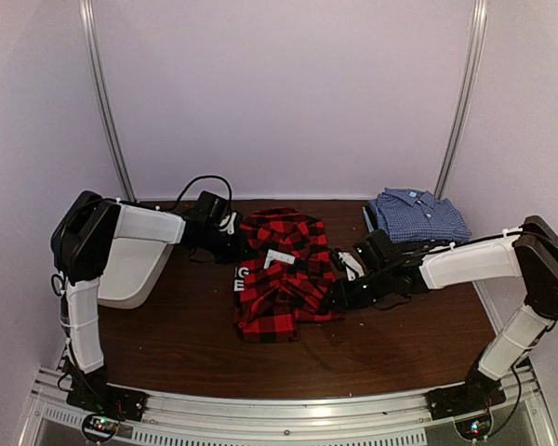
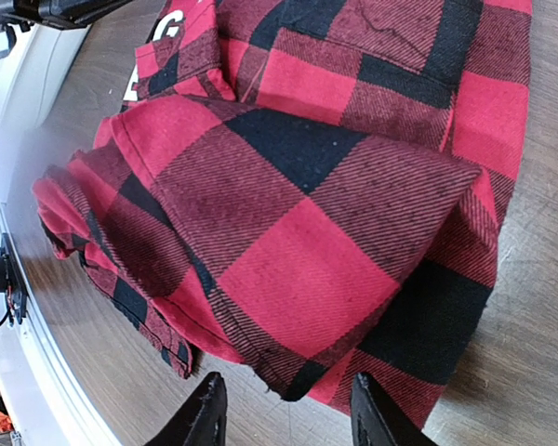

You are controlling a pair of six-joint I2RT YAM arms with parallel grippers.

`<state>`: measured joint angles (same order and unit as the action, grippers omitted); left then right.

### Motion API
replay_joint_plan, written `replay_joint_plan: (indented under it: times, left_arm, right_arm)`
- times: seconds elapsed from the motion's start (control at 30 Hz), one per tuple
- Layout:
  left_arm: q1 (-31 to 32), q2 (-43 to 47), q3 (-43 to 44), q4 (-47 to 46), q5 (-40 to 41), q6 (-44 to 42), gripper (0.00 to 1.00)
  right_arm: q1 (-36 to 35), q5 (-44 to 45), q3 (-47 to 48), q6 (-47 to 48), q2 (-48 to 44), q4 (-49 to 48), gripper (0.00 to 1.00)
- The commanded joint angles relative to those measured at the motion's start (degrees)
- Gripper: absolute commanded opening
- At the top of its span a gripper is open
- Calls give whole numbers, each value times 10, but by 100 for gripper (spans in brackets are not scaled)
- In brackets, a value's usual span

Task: Fold and stack the long sleeve shirts
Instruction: Adjust the 2/3-rectangle-folded shirt at the center of the board.

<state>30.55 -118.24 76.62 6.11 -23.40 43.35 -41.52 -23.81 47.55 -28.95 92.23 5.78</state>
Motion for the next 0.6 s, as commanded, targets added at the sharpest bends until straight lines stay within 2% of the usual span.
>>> replay_joint_plan:
  times: [0.0, 0.13, 0.33, 0.57]
  left_arm:
    - [-4, 16, 6, 7, 10, -19, 14]
    - [-4, 76, -47, 13, 8, -35, 21]
    - [-1, 173, -178, 14, -11, -49, 28]
    - [37, 257, -275, 26, -13, -54, 31]
  right_arm:
    - [-6, -5, -11, -5, 8, -18, 47]
    - [-13, -8, -8, -4, 11, -20, 48]
    - [-16, -5, -11, -9, 19, -29, 50]
    - [-19, -1, -7, -14, 33, -40, 51]
